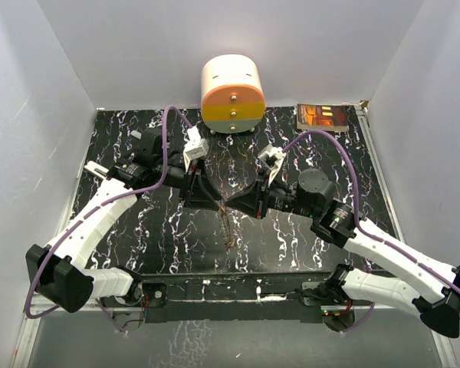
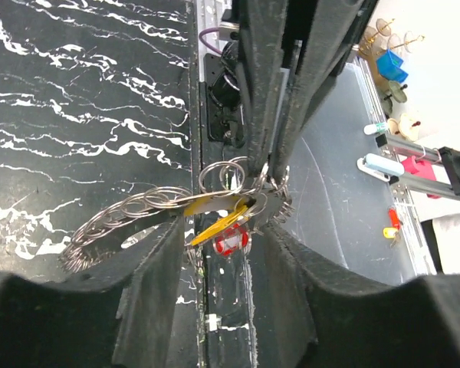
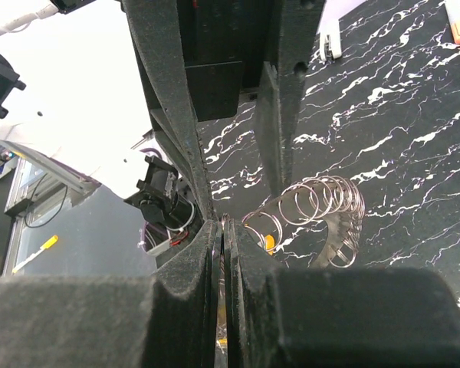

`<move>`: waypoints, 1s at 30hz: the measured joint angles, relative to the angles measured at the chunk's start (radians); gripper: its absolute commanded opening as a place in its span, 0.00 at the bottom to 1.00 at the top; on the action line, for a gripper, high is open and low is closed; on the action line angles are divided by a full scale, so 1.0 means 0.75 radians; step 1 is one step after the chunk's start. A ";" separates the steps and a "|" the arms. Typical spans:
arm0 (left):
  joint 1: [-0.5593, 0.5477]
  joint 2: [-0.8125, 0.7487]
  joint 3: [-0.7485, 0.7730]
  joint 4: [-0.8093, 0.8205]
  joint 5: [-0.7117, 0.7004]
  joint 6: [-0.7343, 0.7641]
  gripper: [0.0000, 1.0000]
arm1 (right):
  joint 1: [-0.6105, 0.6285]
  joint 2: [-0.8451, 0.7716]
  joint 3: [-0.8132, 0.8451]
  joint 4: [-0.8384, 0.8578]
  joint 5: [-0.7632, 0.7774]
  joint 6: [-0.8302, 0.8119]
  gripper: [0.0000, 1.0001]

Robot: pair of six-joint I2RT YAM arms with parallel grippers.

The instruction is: Put the keys on the keyring

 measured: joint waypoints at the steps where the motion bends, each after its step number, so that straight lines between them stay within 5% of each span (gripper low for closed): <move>1: 0.000 0.000 -0.001 0.004 -0.012 -0.005 0.52 | 0.000 0.000 0.000 0.002 -0.002 0.002 0.08; 5: 0.000 0.000 -0.013 0.025 -0.038 -0.020 0.60 | 0.000 0.001 0.000 0.020 -0.009 0.012 0.08; 12: 0.000 0.001 -0.032 0.072 -0.027 -0.065 0.59 | 0.000 0.012 -0.002 0.056 -0.025 0.024 0.08; 17: -0.001 0.001 -0.054 0.103 -0.013 -0.106 0.37 | 0.000 0.035 -0.002 0.083 -0.028 0.045 0.08; 21: -0.002 0.001 -0.056 0.115 0.003 -0.124 0.03 | -0.001 0.052 -0.002 0.088 -0.026 0.052 0.08; 30: -0.002 0.001 -0.056 0.109 0.021 -0.096 0.00 | -0.002 0.050 -0.002 0.074 0.045 0.054 0.08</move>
